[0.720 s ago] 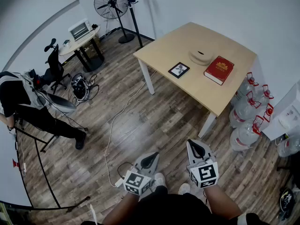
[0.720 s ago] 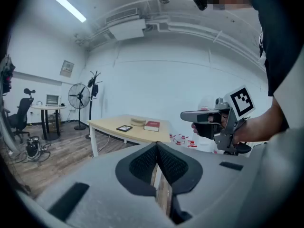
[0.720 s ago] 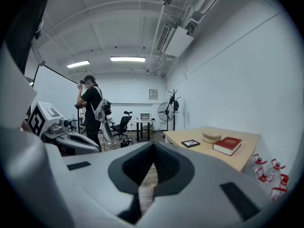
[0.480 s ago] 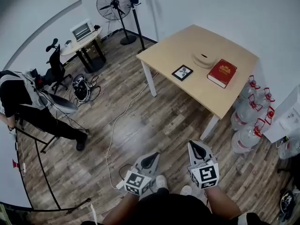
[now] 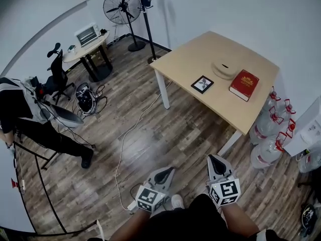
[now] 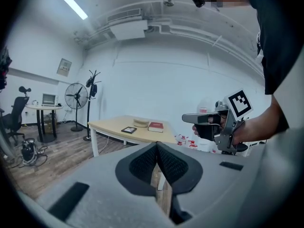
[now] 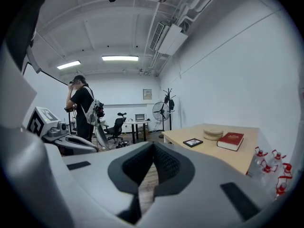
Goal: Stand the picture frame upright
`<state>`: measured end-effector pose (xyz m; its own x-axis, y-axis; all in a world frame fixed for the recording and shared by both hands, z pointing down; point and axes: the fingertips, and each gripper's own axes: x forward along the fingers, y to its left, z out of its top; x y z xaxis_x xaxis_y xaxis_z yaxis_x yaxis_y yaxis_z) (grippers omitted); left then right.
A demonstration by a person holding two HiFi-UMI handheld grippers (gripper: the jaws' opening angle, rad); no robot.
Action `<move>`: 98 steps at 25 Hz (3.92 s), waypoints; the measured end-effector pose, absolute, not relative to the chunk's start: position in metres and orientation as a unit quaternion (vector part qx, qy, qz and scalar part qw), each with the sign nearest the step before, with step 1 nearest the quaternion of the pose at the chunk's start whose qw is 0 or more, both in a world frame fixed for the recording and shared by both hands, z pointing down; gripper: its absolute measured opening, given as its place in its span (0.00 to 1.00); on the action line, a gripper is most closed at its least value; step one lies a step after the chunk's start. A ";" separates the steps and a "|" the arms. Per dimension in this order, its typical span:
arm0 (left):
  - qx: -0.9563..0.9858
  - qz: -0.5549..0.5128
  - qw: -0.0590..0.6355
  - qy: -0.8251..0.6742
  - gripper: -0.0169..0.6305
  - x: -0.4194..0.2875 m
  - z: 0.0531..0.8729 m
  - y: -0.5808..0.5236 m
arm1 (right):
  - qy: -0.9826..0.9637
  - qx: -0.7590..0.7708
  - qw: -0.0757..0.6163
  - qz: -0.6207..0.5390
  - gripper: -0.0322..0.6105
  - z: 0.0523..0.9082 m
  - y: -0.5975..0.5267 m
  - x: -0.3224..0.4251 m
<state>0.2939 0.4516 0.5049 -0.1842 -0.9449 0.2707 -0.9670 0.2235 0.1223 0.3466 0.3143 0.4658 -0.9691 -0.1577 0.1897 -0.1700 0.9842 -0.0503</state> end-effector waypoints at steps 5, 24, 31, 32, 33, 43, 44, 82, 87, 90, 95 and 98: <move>0.624 0.034 0.138 -0.769 0.03 0.266 0.503 0.447 | -0.992 0.078 0.099 0.031 0.06 0.470 0.314 0.322; 0.634 0.054 0.153 -0.756 0.03 0.140 0.509 0.308 | -0.991 0.095 0.078 0.051 0.06 0.461 0.167 0.191; 0.634 0.059 0.144 -0.757 0.03 0.094 0.501 0.241 | -0.990 0.101 0.081 0.057 0.06 0.464 0.100 0.156; 0.634 0.059 0.144 -0.757 0.03 0.089 0.500 0.233 | -0.990 0.101 0.082 0.058 0.06 0.464 0.091 0.151; 0.634 0.060 0.145 -0.757 0.03 0.084 0.500 0.225 | -0.990 0.101 0.083 0.060 0.06 0.465 0.083 0.147; 0.618 0.068 0.146 -0.769 0.03 0.039 0.499 0.187 | -0.990 0.085 0.082 0.071 0.06 0.473 0.035 0.096; 0.616 0.069 0.148 -0.771 0.03 0.035 0.499 0.188 | -0.990 0.084 0.082 0.073 0.06 0.473 0.035 0.091; 0.777 0.076 0.162 -0.604 0.03 -0.188 0.525 0.075 | -0.943 0.280 0.145 0.104 0.06 0.499 -0.035 -0.077; 0.781 0.081 0.166 -0.597 0.03 -0.201 0.531 0.057 | -0.936 0.295 0.153 0.116 0.06 0.508 -0.050 -0.075; 0.784 0.085 0.168 -0.592 0.03 -0.204 0.534 0.041 | -0.934 0.298 0.155 0.118 0.06 0.513 -0.062 -0.077; 0.800 0.104 0.163 -0.568 0.03 -0.193 0.535 0.013 | -0.928 0.311 0.158 0.129 0.06 0.518 -0.088 -0.070; 0.804 0.109 0.165 -0.561 0.03 -0.192 0.537 -0.008 | -0.925 0.314 0.167 0.132 0.06 0.527 -0.104 -0.066</move>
